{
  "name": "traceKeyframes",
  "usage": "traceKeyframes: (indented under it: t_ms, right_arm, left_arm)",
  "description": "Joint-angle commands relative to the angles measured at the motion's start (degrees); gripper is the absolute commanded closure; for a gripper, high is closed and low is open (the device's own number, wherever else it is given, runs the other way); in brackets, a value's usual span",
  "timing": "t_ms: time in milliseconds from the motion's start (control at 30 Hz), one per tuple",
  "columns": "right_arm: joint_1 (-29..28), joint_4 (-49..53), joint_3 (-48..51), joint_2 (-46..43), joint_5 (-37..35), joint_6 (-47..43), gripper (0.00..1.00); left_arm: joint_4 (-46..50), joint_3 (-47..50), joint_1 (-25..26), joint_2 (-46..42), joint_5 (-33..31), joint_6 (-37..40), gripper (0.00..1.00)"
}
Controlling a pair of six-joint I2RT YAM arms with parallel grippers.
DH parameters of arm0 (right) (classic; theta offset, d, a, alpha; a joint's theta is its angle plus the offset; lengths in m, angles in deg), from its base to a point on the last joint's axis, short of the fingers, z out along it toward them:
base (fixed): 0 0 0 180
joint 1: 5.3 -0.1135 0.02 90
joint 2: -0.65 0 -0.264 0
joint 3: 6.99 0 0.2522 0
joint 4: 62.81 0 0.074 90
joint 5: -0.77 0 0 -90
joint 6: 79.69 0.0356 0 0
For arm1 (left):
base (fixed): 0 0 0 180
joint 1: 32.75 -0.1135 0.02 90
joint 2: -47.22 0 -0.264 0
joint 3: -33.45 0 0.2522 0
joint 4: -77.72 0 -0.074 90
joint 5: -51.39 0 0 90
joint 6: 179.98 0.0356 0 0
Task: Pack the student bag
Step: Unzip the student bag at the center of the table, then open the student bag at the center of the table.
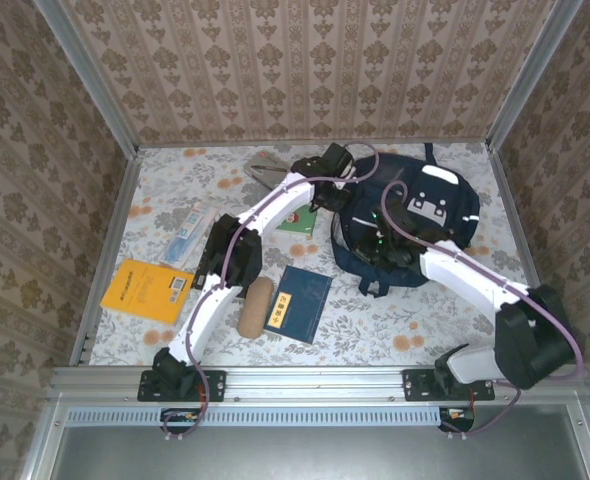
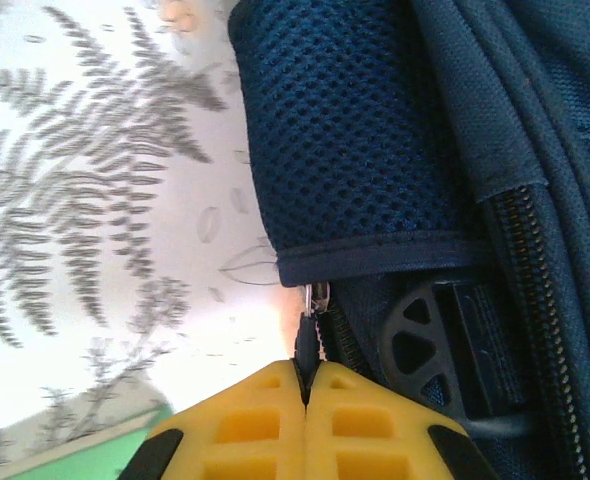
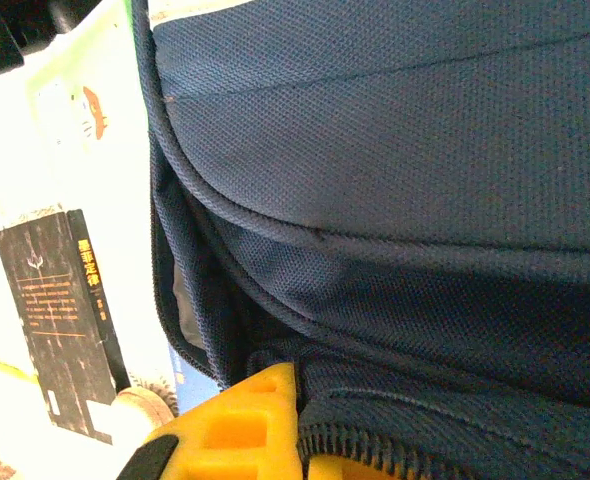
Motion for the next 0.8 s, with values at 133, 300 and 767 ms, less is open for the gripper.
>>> traceKeyframes:
  t_ms: [133,300,767]
  right_arm:
    - [-1.0,-4.7,-9.3,7.4,7.5,-7.2,0.72]
    - [-0.7,1.2,-13.0,8.6,8.2,-13.4,0.55]
    - [0.3,14.3,-17.1,8.3,-20.9,-46.4,0.40]
  left_arm:
    - [1.2,3.8,-4.0,-11.3,-1.5,-1.6,0.71]
    - [-3.5,17.1,-4.7,-22.8,-1.3,-2.9,0.43]
    - [-15.0,57.9,-5.6,-53.9,0.8,-16.8,0.37]
